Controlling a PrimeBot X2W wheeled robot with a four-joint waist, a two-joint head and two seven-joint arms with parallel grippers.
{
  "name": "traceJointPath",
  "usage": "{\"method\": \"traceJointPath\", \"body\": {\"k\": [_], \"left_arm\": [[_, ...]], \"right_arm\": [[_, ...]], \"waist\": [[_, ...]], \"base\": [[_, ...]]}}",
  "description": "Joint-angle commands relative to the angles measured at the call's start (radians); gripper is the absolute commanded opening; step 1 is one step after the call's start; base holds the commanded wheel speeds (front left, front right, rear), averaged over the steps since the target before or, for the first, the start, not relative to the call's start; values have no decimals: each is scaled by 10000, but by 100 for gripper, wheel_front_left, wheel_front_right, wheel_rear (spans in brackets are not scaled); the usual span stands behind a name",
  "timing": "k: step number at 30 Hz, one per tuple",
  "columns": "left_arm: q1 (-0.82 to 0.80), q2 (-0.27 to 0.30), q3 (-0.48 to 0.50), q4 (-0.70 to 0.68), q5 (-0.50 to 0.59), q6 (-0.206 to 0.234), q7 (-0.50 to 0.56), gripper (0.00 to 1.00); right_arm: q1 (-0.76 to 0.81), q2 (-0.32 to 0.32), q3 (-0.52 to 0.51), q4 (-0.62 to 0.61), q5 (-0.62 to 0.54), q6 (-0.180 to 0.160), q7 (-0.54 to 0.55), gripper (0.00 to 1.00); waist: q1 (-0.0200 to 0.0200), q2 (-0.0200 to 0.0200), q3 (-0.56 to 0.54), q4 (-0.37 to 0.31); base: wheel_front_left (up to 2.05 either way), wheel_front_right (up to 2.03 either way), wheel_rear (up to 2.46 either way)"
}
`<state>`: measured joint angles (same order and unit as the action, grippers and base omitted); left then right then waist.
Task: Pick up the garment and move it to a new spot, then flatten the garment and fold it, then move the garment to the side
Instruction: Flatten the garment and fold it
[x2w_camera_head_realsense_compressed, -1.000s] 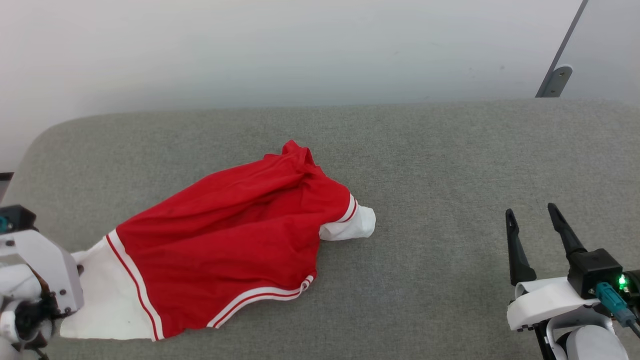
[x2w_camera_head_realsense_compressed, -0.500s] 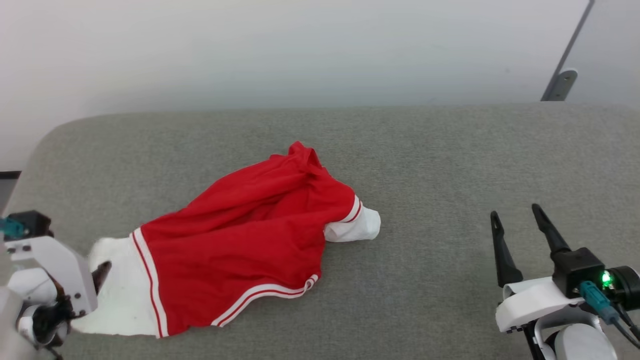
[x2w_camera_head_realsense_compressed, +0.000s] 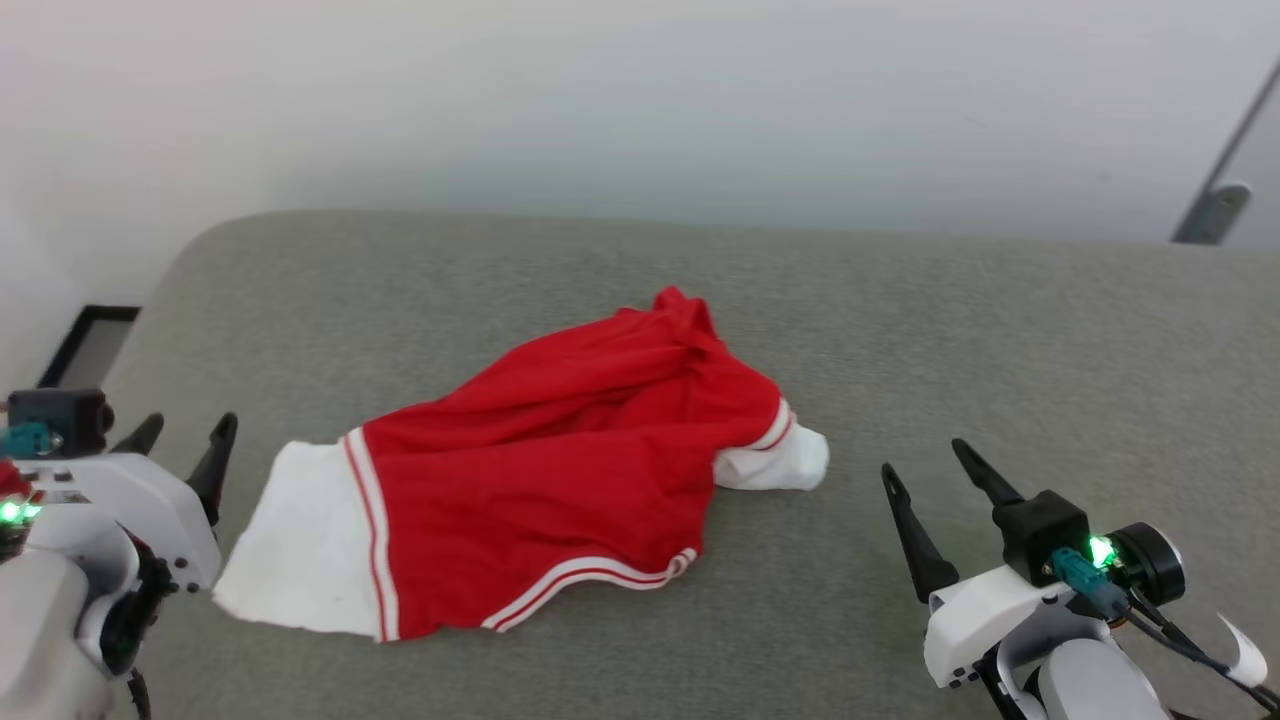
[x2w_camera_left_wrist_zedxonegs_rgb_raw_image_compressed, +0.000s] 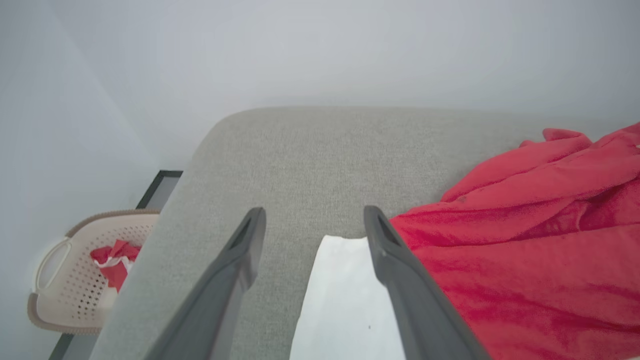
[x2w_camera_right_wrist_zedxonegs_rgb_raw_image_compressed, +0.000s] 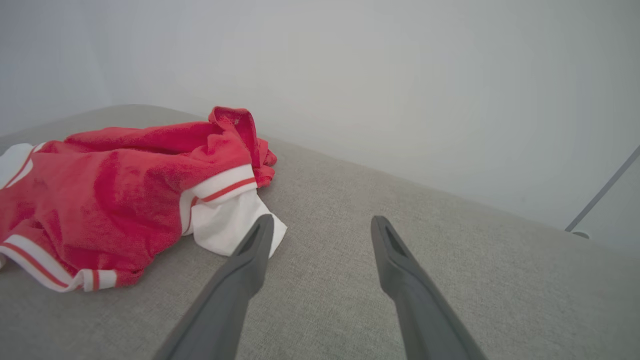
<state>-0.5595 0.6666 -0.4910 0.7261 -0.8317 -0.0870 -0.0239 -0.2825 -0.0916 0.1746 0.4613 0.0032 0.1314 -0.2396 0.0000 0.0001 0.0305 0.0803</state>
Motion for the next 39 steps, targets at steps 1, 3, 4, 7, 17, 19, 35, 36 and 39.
{"method": "traceJointPath", "body": {"k": [1,3,4,7,17,19,35,36,39], "left_arm": [[96,-5,-17,-28,184,-27,-264,100],[221,-20,-16,-15,307,-44,-870,100],[239,-16,-55,-70,467,-33,-1230,100],[392,-107,-86,-164,793,106,-1985,100],[1368,-598,1434,-1539,1456,539,-2390,100],[1691,-796,1814,-1929,1741,530,-2383,100],[2960,-2616,4615,-3291,3280,-173,-2388,100],[2989,-2691,4763,-3327,3340,-220,-2388,100],[3139,-2899,5074,-3425,3523,-329,-2388,100]], "right_arm": [[-138,-107,100,113,174,-14,99,100],[-261,-218,379,400,424,-14,397,100],[-342,-305,489,505,546,-14,529,100],[-542,-531,736,819,917,-14,944,100],[-1372,-1174,1540,1402,1684,-14,2255,100],[-1576,-1228,1605,1569,1755,-14,2547,100],[-2989,-1558,2092,3365,1747,-14,4342,0],[-3033,-1556,2101,3453,1799,-16,4358,0],[-3161,-1630,1988,3614,1948,-16,4362,0]], "waist": [[0,-1,-147,379],[0,-1,-193,617],[0,-1,-203,747],[0,-1,-199,1144],[0,-1,136,2139],[0,-1,254,2280],[0,-1,982,3033],[0,-1,989,3036],[0,-1,993,3006]], "base": [[0,0,0],[0,0,0],[0,0,0],[0,0,0],[0,0,0],[0,0,0],[0,0,0],[0,0,0],[0,0,0]]}}
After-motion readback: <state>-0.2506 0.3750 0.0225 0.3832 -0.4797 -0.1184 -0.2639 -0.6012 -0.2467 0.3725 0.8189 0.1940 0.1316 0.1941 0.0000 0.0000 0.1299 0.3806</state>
